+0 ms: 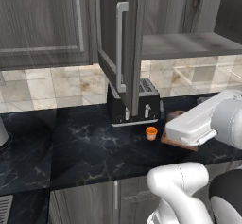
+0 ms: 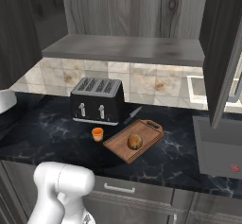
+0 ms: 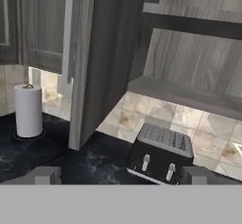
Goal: Pick the bread, place it on the cutting board, pick the jam, place it on the counter, and close the cabinet.
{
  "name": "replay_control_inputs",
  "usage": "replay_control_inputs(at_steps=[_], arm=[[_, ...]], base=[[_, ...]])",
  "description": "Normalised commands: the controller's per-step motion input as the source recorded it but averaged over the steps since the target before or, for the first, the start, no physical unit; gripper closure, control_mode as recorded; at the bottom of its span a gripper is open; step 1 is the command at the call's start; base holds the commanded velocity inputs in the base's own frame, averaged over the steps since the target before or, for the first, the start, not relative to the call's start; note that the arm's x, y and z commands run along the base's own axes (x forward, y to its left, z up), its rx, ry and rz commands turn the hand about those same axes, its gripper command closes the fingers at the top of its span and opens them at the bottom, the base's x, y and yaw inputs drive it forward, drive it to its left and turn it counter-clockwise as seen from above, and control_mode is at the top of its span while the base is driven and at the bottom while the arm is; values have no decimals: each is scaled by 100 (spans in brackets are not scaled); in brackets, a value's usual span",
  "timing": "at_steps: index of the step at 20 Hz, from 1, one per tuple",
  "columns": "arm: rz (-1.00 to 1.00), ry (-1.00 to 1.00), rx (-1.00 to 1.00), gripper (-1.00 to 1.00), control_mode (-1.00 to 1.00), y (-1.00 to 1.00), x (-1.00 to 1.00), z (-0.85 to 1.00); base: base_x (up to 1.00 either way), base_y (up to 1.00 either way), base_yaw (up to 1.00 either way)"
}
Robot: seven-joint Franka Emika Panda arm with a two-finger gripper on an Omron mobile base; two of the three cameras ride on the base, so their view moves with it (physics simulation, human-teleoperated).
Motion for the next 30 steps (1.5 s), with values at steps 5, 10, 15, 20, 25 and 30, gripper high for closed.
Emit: replay_control_inputs(at_steps=[5, 10, 15, 20, 25, 30], arm=[[0, -16, 0, -100, -100, 26, 0, -16], [0, -19, 0, -100, -100, 21, 0, -16], [0, -22, 0, -100, -100, 19, 0, -15], [0, -18, 0, -100, -100, 18, 0, -16], [0, -12, 0, -100, -100, 9, 0, -9], [0, -4, 0, -100, -100, 0, 0, -5]], base=[[0, 0, 0], [0, 0, 0], [0, 0, 0], [0, 0, 0], [0, 0, 0], [0, 0, 0]])
